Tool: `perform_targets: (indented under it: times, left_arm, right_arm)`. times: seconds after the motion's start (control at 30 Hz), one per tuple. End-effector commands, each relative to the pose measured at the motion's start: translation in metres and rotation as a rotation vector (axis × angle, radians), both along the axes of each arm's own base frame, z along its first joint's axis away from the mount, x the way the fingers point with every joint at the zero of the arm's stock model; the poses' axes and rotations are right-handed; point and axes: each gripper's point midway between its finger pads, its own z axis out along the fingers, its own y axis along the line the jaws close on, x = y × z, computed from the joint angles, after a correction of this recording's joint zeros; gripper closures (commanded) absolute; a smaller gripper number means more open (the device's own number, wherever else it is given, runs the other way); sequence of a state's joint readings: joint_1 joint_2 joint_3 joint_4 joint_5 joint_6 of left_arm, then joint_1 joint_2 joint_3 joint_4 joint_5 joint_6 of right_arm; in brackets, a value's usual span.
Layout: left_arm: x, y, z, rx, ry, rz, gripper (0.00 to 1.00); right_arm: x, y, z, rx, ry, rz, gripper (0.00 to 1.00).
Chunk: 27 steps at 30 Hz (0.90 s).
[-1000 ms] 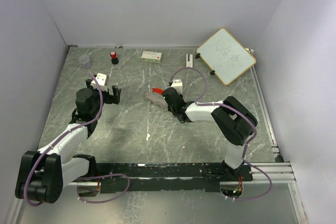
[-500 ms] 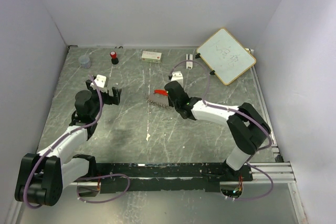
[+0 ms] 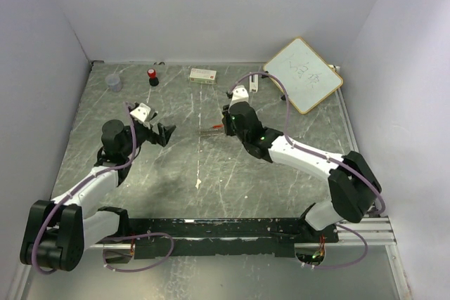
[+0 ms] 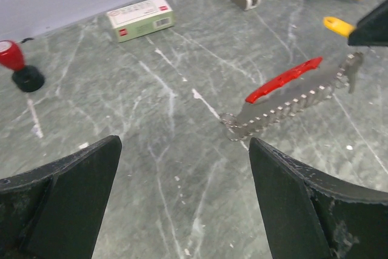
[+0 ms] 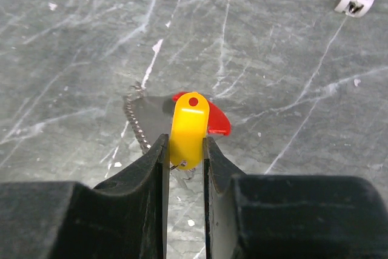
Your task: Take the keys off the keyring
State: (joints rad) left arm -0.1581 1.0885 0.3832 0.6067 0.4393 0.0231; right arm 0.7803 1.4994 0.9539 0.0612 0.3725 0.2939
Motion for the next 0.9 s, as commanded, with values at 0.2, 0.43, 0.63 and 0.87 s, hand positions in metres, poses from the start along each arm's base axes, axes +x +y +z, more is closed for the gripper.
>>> perform_targets:
  times: [0.2,0.43,0.63,0.87]
  left_arm:
    - [-0.034,-0.057,0.039,-0.016,-0.134,-0.278,0.02]
    - [-0.047,-0.09,0.044,-0.007,-0.202,-0.351,0.02]
    - [-0.058,-0.121,0.052,-0.003,-0.264,-0.426,0.02]
    - [-0.058,-0.13,0.057,-0.022,-0.302,-0.43,0.02]
  right_arm:
    - [-0.003,0.027,0.094,0.163,-0.154,0.111,1.0]
    - [-0.016,0.027,0.115,0.208,-0.172,0.14,1.0]
    - [-0.028,0.028,0.131,0.246,-0.185,0.17,1.0]
    - [-0.041,0.033,0.148,0.28,-0.2,0.219,1.0]
